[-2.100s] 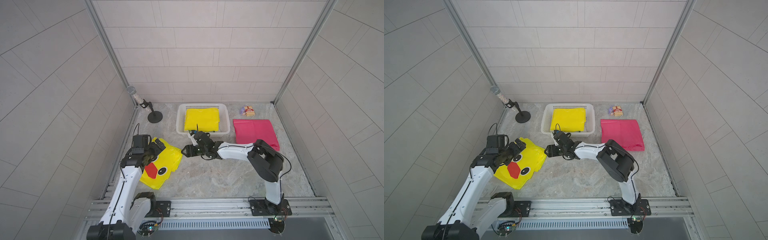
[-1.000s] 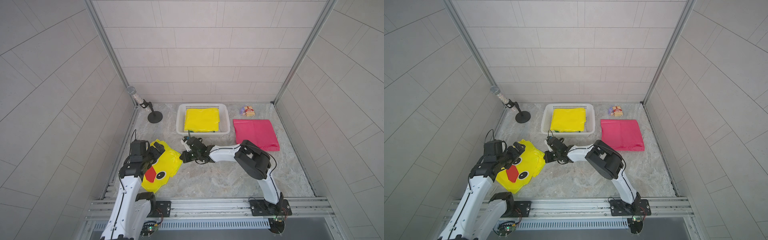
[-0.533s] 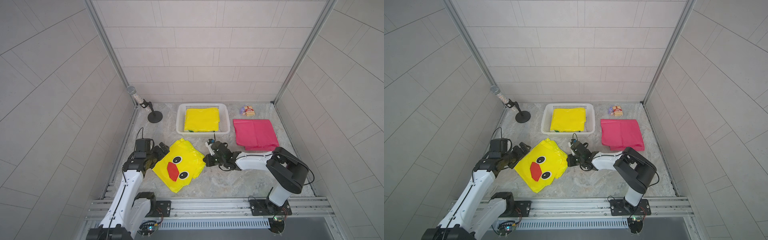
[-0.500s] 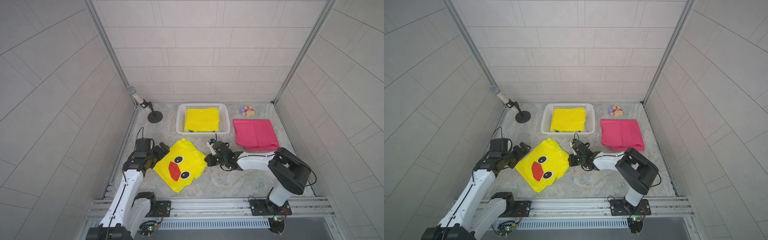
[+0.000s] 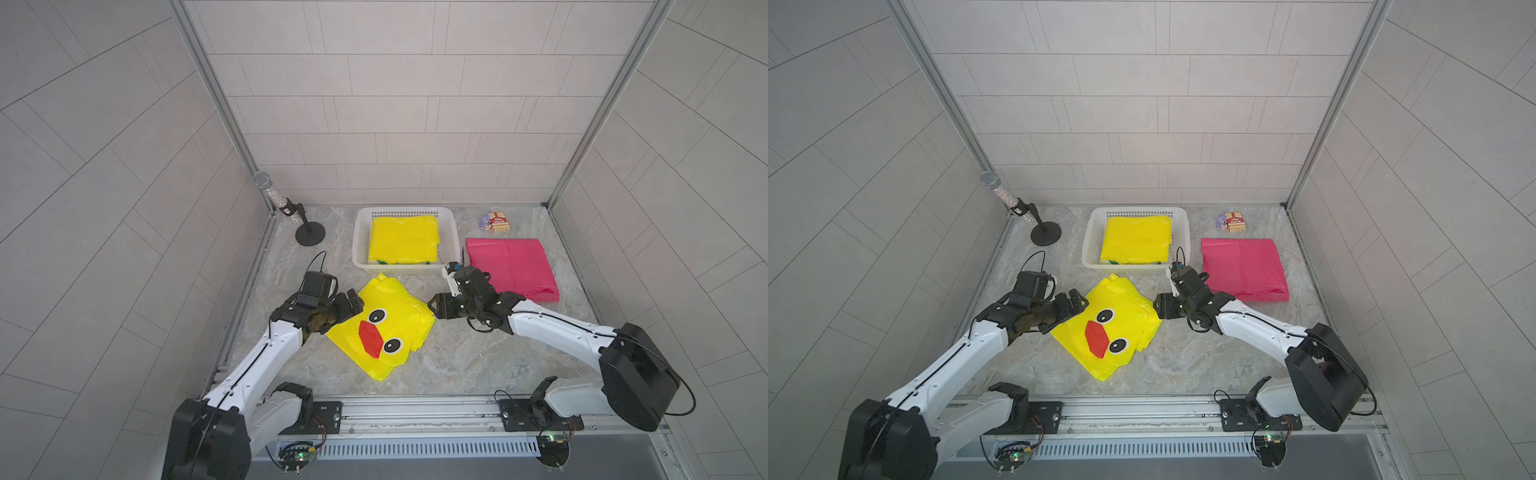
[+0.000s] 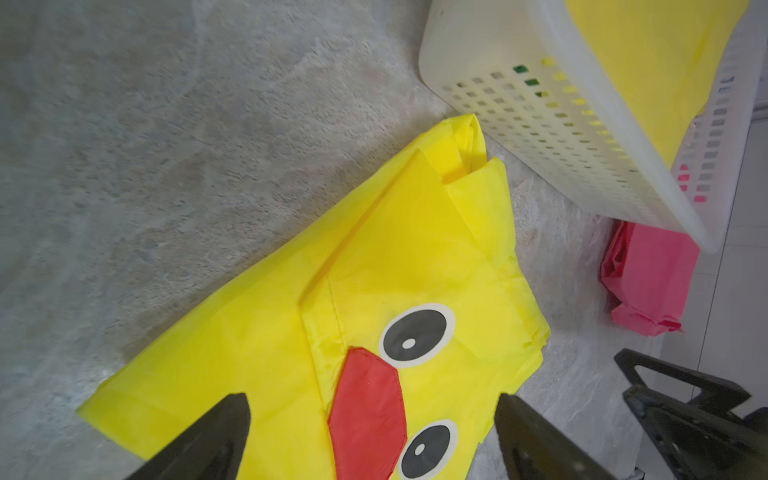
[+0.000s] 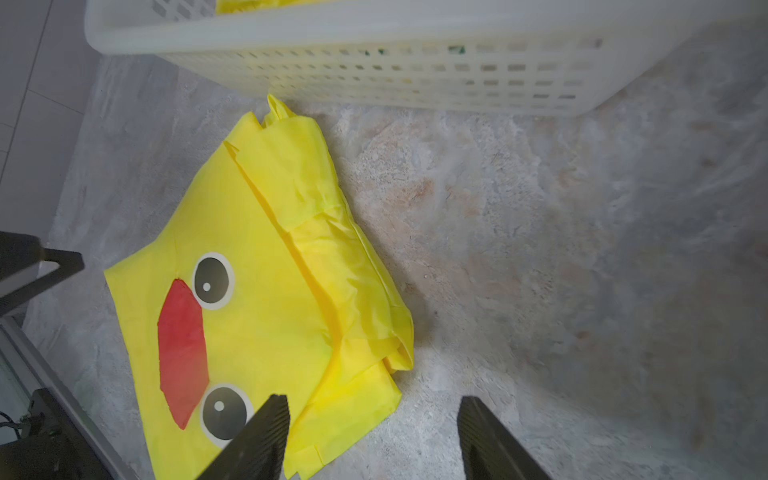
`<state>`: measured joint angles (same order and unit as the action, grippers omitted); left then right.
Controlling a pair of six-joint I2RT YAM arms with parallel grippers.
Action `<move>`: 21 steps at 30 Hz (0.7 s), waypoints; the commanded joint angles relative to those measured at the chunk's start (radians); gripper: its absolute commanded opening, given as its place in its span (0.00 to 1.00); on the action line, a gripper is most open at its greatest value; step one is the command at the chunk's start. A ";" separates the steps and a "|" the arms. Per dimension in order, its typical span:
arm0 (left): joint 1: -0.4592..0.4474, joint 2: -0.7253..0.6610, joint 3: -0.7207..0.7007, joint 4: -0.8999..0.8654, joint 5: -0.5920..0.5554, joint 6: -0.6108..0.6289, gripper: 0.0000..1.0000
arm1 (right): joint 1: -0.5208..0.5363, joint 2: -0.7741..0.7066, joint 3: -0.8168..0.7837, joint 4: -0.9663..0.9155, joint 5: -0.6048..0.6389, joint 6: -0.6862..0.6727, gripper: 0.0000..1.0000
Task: Put the folded raincoat in the basket
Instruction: Move the raincoat to the center of the board, then pick up the raincoat from the center of the board.
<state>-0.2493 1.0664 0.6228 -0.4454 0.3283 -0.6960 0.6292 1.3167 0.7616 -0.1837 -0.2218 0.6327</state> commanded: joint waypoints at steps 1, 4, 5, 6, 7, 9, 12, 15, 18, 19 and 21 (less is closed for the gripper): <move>-0.006 0.038 0.024 0.039 -0.046 0.034 1.00 | 0.002 -0.083 -0.011 -0.163 0.061 0.113 0.72; -0.006 0.057 0.014 0.058 -0.098 0.049 1.00 | 0.019 -0.162 -0.084 -0.156 0.072 0.231 0.75; -0.005 0.064 0.009 0.075 -0.111 0.052 1.00 | 0.031 -0.184 -0.110 -0.142 0.077 0.265 0.76; -0.006 0.071 0.003 0.095 -0.115 0.054 1.00 | 0.044 -0.200 -0.128 -0.135 0.088 0.289 0.77; -0.006 0.080 -0.003 0.123 -0.110 0.063 1.00 | 0.059 -0.212 -0.131 -0.133 0.102 0.311 0.78; -0.006 0.110 -0.004 0.173 -0.095 0.090 1.00 | 0.081 -0.220 -0.177 -0.129 0.116 0.347 0.80; -0.004 0.171 0.016 0.206 -0.067 0.146 1.00 | 0.115 -0.211 -0.220 -0.065 0.119 0.403 0.82; 0.001 0.238 0.040 0.211 -0.033 0.205 1.00 | 0.164 -0.176 -0.252 0.043 0.126 0.456 0.84; 0.002 0.268 0.037 0.221 -0.002 0.250 1.00 | 0.201 -0.117 -0.249 0.118 0.137 0.480 0.86; 0.004 0.270 0.033 0.221 0.000 0.260 1.00 | 0.208 -0.098 -0.250 0.148 0.135 0.487 0.86; 0.010 0.266 0.018 0.239 0.005 0.267 1.00 | 0.222 -0.052 -0.253 0.211 0.134 0.512 0.87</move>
<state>-0.2481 1.3357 0.6373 -0.2432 0.3092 -0.4904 0.8356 1.2263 0.5137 -0.0917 -0.1181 1.0847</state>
